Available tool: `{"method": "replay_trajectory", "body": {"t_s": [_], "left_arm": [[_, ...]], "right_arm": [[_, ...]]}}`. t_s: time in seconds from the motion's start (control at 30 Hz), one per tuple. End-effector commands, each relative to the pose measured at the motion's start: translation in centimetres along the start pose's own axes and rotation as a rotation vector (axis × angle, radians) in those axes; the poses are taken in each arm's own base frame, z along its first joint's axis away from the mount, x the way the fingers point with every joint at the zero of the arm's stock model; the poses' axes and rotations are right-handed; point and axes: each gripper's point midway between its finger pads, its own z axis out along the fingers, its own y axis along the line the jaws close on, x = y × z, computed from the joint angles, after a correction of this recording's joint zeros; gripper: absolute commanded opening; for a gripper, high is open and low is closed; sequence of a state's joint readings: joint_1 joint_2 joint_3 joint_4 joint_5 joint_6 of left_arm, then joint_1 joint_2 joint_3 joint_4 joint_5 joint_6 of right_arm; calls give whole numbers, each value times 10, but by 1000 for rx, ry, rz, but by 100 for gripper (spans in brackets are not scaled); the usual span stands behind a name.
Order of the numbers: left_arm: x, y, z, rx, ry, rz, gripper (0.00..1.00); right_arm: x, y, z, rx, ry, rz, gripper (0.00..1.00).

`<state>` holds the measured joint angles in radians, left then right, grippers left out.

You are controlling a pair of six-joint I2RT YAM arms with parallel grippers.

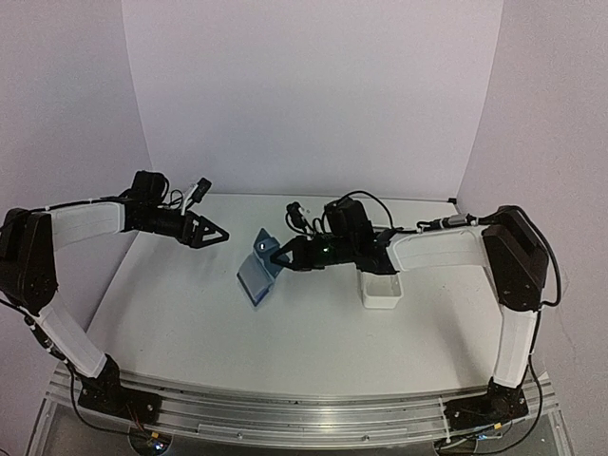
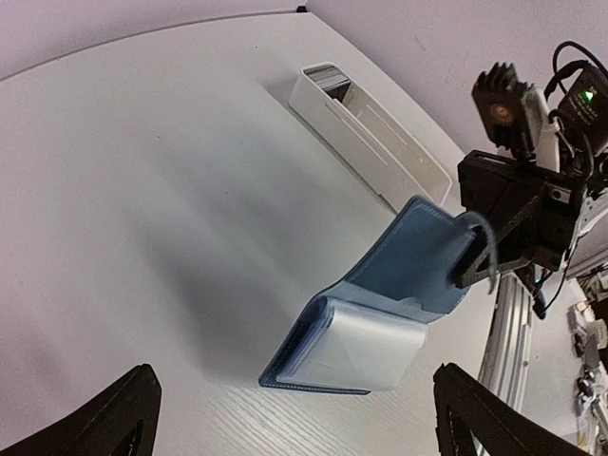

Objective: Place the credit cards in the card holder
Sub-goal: Open the card holder at the center of the board, then turn over the card slot in the card holder.

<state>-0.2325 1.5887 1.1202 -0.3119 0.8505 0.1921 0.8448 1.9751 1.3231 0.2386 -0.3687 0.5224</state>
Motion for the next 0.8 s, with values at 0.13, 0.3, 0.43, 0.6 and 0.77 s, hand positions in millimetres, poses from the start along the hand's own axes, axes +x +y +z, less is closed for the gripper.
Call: {"method": "replay_trajectory", "body": {"t_s": [0.13, 0.3, 0.43, 0.6, 0.77], "left_arm": [[-36, -69, -38, 271, -231, -9, 100], [-54, -84, -52, 307, -272, -10, 99], [-70, -104, -65, 373, -316, 36, 99], [-81, -134, -77, 473, -320, 74, 74], [-77, -153, -82, 535, -301, 121, 46]], "right_arm": [[-89, 126, -78, -369, -289, -195, 0], [-111, 163, -111, -461, -388, -286, 0], [-120, 175, -120, -489, -414, -322, 0], [-132, 182, -137, -536, -478, -330, 0], [-144, 180, -151, -578, -527, -314, 0]]}}
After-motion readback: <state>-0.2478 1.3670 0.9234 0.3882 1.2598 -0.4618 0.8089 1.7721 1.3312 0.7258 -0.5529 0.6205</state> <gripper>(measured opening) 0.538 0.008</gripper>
